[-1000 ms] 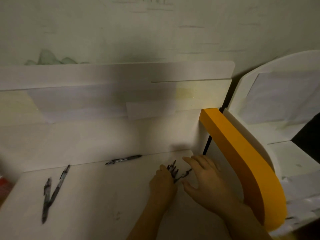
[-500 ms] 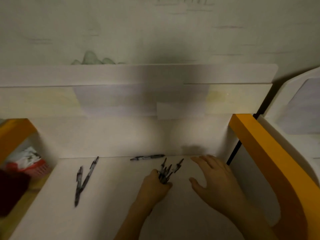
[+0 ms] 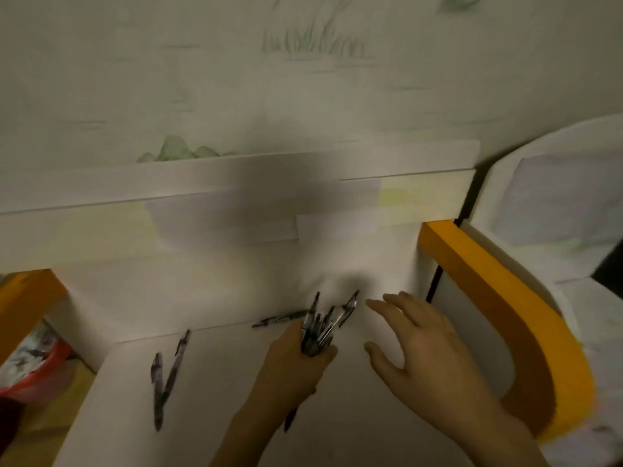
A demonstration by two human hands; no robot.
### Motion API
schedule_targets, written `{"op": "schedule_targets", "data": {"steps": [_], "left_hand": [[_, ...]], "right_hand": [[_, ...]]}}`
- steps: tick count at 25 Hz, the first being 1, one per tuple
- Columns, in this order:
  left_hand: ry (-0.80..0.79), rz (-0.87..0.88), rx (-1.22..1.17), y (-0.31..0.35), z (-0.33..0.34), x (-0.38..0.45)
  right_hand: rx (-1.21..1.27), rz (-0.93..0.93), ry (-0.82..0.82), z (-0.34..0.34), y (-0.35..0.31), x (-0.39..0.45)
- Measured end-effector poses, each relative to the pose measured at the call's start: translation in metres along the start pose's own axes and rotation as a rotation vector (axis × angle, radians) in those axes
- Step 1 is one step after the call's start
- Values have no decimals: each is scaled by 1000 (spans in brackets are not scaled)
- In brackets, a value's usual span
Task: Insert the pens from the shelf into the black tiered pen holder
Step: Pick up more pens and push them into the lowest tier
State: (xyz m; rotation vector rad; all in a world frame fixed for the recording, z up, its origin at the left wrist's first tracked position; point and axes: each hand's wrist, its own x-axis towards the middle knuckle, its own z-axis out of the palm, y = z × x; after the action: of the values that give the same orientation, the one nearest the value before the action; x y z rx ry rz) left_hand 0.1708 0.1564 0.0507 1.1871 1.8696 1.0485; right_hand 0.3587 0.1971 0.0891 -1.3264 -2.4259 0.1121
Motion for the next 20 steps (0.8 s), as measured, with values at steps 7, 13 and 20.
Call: {"op": "schedule_targets", "data": {"steps": [7,13,20], "left_hand": [[-103,246,-59,67,30,-41],[-244,416,-44,150,118,-88],[-373,526,20,241,283,-154]], "right_hand": [[-64,150,214,-65,20,-73],[-142,333,363,-123,104,-154],[-152,483,422,-195,246,-260]]}}
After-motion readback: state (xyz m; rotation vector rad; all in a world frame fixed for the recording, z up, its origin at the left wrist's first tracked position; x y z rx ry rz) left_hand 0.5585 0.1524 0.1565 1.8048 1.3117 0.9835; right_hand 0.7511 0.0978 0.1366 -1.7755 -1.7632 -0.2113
